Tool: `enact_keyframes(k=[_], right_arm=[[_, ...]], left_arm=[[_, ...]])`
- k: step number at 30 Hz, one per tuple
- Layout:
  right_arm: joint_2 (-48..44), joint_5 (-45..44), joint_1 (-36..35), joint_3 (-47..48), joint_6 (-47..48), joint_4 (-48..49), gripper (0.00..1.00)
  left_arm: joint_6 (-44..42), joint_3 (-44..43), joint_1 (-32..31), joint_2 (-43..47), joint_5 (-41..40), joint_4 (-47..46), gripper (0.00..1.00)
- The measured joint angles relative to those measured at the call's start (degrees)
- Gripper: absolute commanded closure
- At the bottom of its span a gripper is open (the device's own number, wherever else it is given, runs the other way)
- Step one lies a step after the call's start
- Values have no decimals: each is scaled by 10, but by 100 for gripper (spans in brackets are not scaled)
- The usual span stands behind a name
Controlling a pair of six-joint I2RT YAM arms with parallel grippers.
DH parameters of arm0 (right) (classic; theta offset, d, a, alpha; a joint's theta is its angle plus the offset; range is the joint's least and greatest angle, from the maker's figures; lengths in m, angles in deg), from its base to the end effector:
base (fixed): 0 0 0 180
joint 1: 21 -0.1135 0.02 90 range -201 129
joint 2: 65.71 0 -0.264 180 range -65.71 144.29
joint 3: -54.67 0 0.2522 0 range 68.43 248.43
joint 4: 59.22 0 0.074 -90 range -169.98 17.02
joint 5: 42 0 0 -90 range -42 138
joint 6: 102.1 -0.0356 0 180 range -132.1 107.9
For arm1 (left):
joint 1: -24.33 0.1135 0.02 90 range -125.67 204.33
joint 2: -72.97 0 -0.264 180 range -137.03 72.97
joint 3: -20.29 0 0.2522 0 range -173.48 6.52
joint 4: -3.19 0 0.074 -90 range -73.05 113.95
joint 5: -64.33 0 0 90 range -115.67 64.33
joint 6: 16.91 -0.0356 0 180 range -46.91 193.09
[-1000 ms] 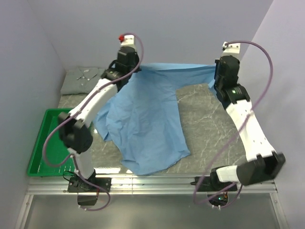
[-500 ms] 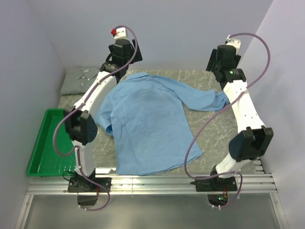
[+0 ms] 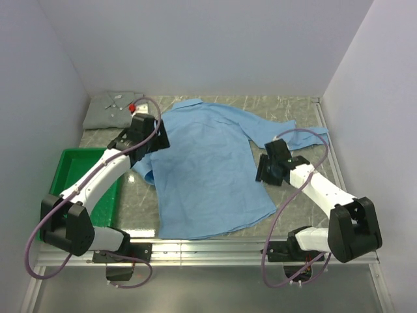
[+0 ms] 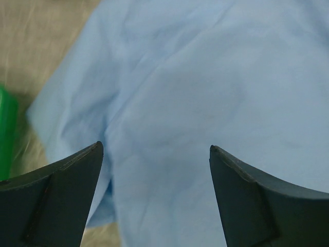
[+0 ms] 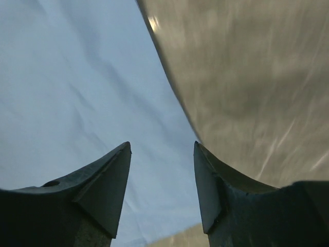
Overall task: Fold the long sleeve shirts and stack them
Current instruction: Flatten the shirt out
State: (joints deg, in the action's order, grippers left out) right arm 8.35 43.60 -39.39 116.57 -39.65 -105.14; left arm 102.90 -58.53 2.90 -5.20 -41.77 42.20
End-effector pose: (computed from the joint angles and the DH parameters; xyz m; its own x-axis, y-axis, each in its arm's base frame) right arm 0.2399 0.0769 0.2213 -0.8418 0.2061 -0.4989 0.1278 0.9740 0.1868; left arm 0.2856 -0.1015 0.3076 -0.5751 -0.2874 -0.7659 -0.1582 0.9577 -0.2405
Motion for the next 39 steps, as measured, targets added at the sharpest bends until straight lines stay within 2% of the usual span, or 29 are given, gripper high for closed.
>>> enact_keyframes(k=[6,11,17,21,25,34,37,39], right_arm=[[-24,54,-14,-104,-48,0,44],[-18,67,-26,-120,-72,2,44],[34,66,-23,-104,-97,7,45],[40,77,26,-103,-120,14,45],[49,101,123,-103,-144,38,44],[115,21,248,-37,-165,45,42],[132,-38,243,-10,-161,38,39],[132,-66,203,10,-149,28,36]], left_arm=[[0,98,27,34,7,6,11],[0,115,39,38,8,-11,11],[-1,123,48,42,4,-35,11],[-1,130,49,53,-3,-36,11],[-1,131,50,63,-2,-37,11],[-1,131,50,63,17,-35,11],[-1,131,50,63,23,-35,10],[-1,131,50,63,25,-35,10]])
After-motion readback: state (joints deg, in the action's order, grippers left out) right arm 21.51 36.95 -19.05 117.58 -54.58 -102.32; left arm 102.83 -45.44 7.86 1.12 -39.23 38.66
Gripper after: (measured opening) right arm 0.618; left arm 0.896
